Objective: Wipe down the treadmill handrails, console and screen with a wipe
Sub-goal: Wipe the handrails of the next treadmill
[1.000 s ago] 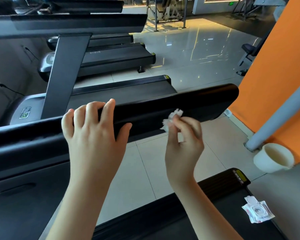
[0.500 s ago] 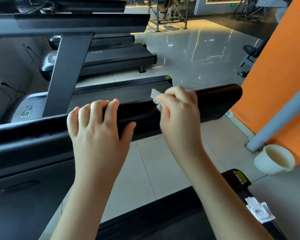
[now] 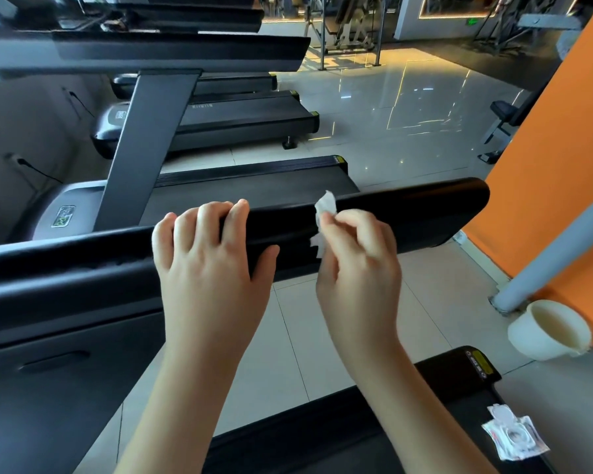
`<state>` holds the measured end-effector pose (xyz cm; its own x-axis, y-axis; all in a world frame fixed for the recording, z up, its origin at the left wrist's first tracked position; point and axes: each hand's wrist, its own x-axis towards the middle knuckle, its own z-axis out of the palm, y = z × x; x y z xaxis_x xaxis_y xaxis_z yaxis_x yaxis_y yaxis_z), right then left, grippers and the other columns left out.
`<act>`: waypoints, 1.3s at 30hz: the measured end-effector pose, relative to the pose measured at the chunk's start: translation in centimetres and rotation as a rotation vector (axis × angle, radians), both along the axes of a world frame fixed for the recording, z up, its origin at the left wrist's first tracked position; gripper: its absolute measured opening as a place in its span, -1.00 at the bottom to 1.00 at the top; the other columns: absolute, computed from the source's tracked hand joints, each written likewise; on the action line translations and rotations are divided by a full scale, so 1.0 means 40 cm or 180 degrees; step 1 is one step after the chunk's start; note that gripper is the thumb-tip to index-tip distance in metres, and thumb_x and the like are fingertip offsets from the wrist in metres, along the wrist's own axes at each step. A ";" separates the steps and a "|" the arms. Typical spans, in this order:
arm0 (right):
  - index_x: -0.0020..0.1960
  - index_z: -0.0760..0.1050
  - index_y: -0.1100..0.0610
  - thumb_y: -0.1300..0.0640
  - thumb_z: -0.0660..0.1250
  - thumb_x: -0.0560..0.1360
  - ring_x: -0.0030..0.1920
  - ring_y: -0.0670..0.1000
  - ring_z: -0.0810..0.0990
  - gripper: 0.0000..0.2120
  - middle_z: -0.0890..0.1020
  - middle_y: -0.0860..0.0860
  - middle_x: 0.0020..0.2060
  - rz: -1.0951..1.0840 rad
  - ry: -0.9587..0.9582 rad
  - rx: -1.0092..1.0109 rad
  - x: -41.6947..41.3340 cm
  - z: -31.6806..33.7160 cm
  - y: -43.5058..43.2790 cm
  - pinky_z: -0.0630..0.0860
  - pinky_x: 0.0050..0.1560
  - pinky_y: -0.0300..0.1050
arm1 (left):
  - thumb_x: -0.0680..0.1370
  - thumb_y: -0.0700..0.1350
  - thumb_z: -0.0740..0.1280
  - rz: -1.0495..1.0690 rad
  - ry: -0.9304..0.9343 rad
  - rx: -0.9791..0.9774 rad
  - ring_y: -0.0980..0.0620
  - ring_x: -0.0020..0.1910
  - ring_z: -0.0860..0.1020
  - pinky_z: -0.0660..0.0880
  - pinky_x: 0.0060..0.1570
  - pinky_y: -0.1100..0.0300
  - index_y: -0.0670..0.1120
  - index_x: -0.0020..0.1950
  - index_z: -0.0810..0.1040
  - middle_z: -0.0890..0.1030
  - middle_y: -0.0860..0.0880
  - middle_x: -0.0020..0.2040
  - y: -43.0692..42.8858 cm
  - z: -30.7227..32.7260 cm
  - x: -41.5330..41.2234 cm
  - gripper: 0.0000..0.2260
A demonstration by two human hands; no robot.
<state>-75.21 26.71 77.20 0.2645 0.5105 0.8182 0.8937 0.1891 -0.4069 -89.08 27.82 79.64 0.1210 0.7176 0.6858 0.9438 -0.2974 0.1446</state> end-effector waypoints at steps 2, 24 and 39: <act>0.06 0.64 0.27 0.31 0.25 0.55 -0.14 0.12 0.52 -0.80 0.60 0.12 -0.12 0.0188 -0.0010 0.0012 0.012 -0.002 -0.002 0.28 -0.10 -0.42 | 0.47 0.06 0.28 -0.0019 0.0037 -0.0028 -0.18 0.11 0.41 0.19 0.29 -0.11 -0.21 0.25 0.53 0.56 -0.17 0.10 -0.001 0.003 -0.004 -0.54; -0.05 0.64 0.32 0.37 0.37 0.51 -0.13 0.11 0.62 -0.92 0.59 0.09 -0.09 0.0498 0.0846 0.0503 -0.031 -0.074 -0.005 0.55 -0.03 -0.24 | 0.46 0.03 0.30 0.0072 0.0100 -0.0057 -0.18 0.20 0.36 0.20 0.32 -0.12 -0.29 0.29 0.45 0.53 -0.24 0.16 -0.014 -0.007 -0.043 -0.48; -0.12 0.67 0.27 0.43 0.35 0.41 -0.17 0.13 0.50 -0.84 0.60 0.05 -0.27 0.0538 0.0226 0.0005 -0.039 0.069 0.075 0.30 -0.13 -0.42 | 0.43 -0.01 0.34 0.0046 0.0084 -0.0096 -0.18 0.20 0.39 0.22 0.32 -0.10 -0.26 0.26 0.50 0.55 -0.21 0.17 -0.015 0.002 -0.043 -0.51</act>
